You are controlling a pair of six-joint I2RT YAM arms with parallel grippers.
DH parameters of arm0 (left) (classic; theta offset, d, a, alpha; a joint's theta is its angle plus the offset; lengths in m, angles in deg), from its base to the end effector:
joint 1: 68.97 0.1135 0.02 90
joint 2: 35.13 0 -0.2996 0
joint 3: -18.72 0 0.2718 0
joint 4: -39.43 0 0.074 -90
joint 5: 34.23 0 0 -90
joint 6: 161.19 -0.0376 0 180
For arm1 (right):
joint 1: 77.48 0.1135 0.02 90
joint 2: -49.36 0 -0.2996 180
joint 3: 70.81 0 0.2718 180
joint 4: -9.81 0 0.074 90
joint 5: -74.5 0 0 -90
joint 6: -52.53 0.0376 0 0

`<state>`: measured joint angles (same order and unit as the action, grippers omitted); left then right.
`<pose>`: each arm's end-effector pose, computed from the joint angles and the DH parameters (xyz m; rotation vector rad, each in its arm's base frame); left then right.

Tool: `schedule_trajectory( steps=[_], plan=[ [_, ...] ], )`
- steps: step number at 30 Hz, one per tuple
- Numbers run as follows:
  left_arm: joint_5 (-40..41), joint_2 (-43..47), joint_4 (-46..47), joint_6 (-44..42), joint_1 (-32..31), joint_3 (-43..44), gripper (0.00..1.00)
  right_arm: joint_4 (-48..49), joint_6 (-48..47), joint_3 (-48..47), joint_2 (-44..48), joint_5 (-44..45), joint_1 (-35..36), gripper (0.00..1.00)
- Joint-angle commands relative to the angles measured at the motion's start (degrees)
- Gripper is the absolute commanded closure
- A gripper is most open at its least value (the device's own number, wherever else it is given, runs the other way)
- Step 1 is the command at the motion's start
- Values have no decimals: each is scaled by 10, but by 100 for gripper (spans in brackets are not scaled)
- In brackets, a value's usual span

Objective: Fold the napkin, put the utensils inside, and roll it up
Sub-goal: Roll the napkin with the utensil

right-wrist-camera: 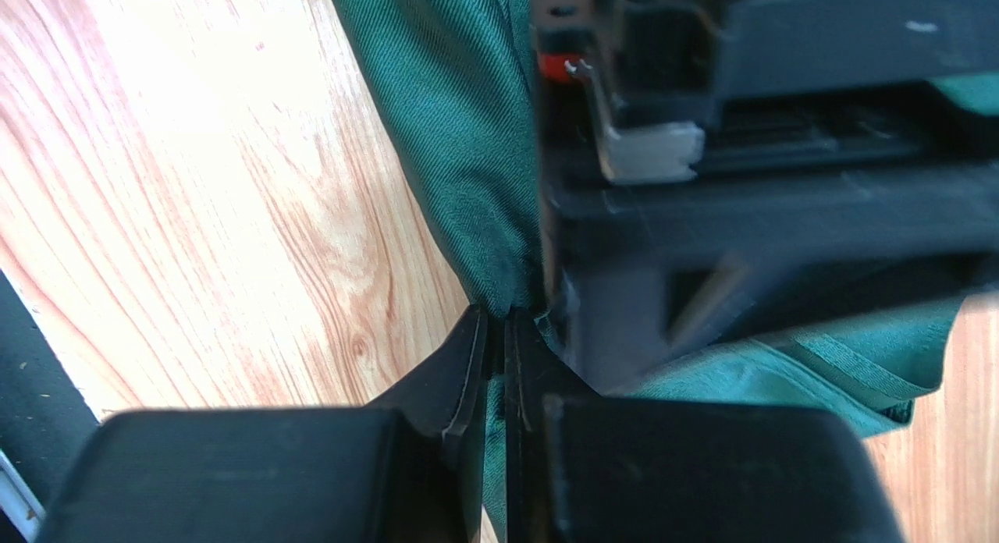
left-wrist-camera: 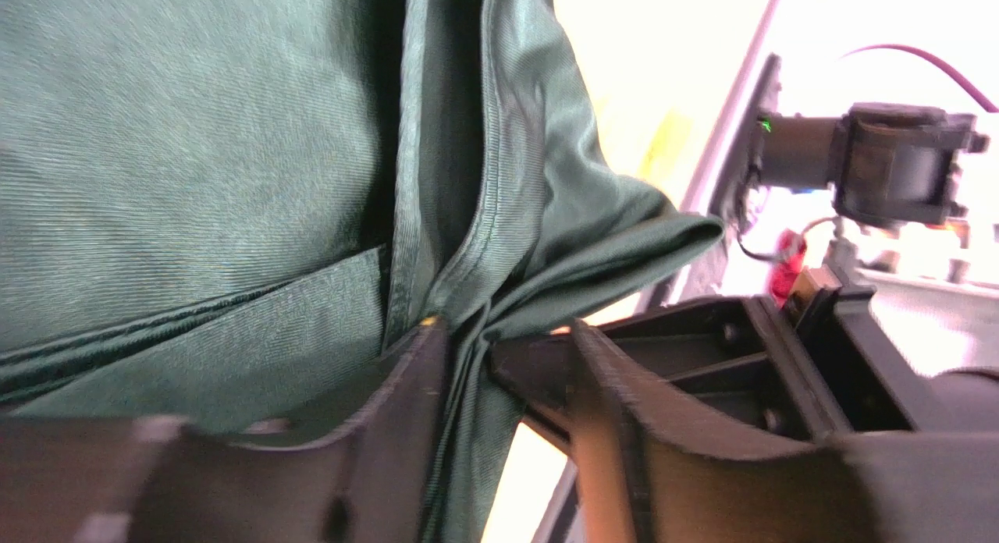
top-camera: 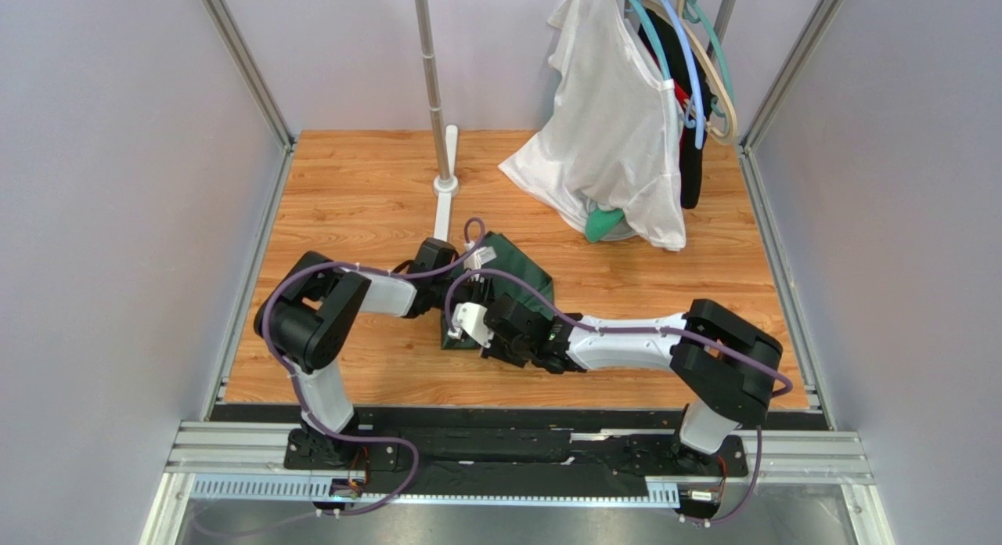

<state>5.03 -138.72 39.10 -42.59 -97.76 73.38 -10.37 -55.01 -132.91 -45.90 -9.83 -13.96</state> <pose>0.2776 -0.1858 0.1257 0.4495 2.5283 -1.5028 0.1556 0.3040 0.1738 -1.5981 1.9325 0.2101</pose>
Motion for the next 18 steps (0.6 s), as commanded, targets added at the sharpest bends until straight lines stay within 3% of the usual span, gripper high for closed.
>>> schedule_trajectory(
  steps=[1, 8, 11, 18],
  plan=[
    [111, 38, -33, -32, -2, -10, 44, -70, 30, 10, -37, -77, -3, 100],
    [193, 108, -21, -25, 21, -47, 36, -97, 30, -3, -23, -114, -23, 100],
    [227, 130, -21, -21, 30, -63, 26, -109, 27, -8, -12, -127, -29, 100],
    [289, 166, -26, -15, 50, -89, 25, -130, 22, -17, -8, -145, -41, 100]
  ],
)
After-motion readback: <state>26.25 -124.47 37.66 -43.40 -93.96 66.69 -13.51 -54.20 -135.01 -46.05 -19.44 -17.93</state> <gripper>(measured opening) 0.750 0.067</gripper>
